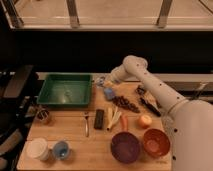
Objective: Place towel in tray
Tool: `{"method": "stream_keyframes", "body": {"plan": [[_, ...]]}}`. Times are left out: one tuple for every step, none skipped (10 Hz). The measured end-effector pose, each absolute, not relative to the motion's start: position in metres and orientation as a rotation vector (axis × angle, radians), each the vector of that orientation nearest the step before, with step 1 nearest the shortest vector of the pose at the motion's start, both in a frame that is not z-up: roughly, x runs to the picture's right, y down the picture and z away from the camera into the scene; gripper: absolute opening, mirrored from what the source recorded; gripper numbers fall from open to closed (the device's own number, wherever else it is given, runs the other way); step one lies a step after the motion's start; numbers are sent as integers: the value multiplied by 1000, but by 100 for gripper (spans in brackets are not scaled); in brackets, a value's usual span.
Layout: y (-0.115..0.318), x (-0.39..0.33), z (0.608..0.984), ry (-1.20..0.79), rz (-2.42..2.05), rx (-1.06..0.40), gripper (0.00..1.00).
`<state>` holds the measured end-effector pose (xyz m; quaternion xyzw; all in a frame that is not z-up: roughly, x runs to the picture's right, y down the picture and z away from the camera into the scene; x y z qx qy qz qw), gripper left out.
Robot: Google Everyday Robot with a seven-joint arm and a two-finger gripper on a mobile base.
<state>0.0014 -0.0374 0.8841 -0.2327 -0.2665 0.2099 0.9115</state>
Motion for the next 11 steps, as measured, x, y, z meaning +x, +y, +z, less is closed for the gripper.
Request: {"method": "stream_keyframes", "body": {"plan": [[-39,-26,873,-569,399,-481,0],[-39,-49,864,-586,373,-485,0],[-37,-68,856,-602,353,-491,0],[-32,-96,847,-626,327,-505,0],[-26,-122,839,-648,303,-517,3],[-20,-143,833,-663,280,-525,10],[-15,-163,829,-673,251,-530,19],[-10,-181,829,-681,228,-538,31],[-7,-193,832,-685,218,-549,40],[-6,-203,836,-691,208,-560,52],[-6,-212,841,-698,199,-573,62]]}}
